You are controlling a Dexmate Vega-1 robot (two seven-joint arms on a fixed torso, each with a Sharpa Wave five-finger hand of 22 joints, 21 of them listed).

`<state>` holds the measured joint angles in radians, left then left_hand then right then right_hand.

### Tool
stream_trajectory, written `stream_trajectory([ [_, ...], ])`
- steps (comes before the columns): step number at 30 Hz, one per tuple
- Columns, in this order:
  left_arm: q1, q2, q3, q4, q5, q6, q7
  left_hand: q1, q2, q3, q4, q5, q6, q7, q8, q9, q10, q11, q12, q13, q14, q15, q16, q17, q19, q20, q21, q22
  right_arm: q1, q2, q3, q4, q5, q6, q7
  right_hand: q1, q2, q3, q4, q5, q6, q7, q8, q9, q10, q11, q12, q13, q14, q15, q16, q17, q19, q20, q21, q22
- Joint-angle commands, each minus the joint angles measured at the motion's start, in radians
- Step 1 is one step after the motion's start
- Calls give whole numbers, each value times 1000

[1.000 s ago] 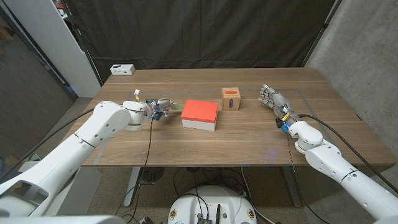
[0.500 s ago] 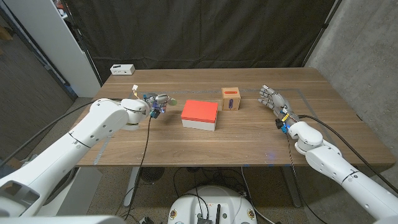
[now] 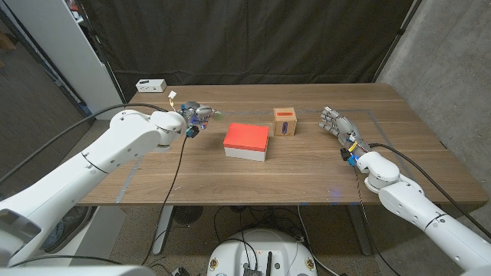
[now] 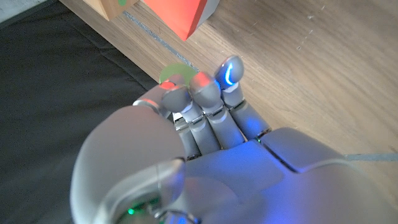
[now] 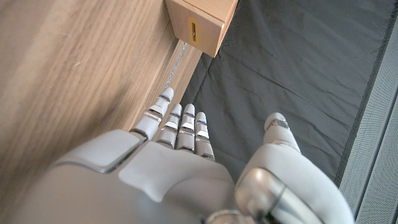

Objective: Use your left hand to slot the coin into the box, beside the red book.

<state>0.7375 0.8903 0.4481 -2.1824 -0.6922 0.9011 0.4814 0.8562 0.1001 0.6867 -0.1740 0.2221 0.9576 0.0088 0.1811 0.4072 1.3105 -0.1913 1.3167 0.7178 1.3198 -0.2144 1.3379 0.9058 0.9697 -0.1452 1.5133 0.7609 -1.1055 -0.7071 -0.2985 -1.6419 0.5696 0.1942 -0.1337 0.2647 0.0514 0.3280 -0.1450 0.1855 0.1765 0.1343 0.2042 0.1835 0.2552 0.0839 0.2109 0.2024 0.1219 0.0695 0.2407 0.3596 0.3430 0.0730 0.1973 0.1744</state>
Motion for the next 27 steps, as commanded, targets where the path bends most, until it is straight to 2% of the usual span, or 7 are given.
stream_trajectory([
  [1, -98, 12, 75, -9, 118, 18, -116, -26, 10, -1, 3, -8, 21, 10, 5, -2, -8, -10, 6, 7, -8, 2, -9, 0, -9, -67, 9, -6, -38, -12, 17, -44, -10, -6, -35, -8, 3, 1, -3, -1, 6, -5, -3, 6, 5, -3, -1, 2, 7, -1, 4, 3, 6, 1, 5, 4],
  [4, -129, 6, 99, 3, 142, 13, -159, -34, 14, 0, 2, -11, 17, 10, 4, -5, -8, -9, 3, 2, -7, 2, -10, 0, -6, -67, 14, -7, -50, -15, 24, -59, -11, -11, -47, -8, 3, 1, -3, -1, 6, -5, -3, 6, 6, -3, 0, 2, 7, 0, 4, 3, 7, 1, 5, 4],
  [11, -145, -8, 103, 10, 173, 7, -195, -54, 24, 9, -4, -17, 13, 21, 4, -11, -9, -10, 0, 0, -7, 2, -13, -2, -10, -67, 18, -18, -61, -21, 31, -83, -20, -17, -61, -6, 4, 2, -4, 0, 6, -5, -3, 6, 8, -2, 0, 3, 8, -1, 4, 4, 7, 1, 5, 4],
  [20, -167, -11, 102, 11, 203, -5, -241, -67, 41, 27, -9, -24, 14, 55, 5, -16, -12, -7, 5, 10, -9, 1, -16, -10, -8, -67, 28, -21, -73, -21, 36, -104, -22, -30, -74, -4, 6, 3, -5, 0, 5, -6, -4, 6, 7, -4, -1, 3, 7, -2, 3, 4, 7, 0, 5, 4],
  [27, -239, -40, 150, 31, 243, 11, -292, -73, 44, 35, -10, -26, 15, 57, 7, -15, -10, -8, 1, 4, -8, 1, -15, -13, -14, -68, 27, -25, -85, -22, 40, -112, -27, -24, -78, -3, 6, 4, -5, 1, 5, -5, -3, 6, 7, -5, -2, 3, 8, -1, 3, 4, 8, 0, 5, 4],
])
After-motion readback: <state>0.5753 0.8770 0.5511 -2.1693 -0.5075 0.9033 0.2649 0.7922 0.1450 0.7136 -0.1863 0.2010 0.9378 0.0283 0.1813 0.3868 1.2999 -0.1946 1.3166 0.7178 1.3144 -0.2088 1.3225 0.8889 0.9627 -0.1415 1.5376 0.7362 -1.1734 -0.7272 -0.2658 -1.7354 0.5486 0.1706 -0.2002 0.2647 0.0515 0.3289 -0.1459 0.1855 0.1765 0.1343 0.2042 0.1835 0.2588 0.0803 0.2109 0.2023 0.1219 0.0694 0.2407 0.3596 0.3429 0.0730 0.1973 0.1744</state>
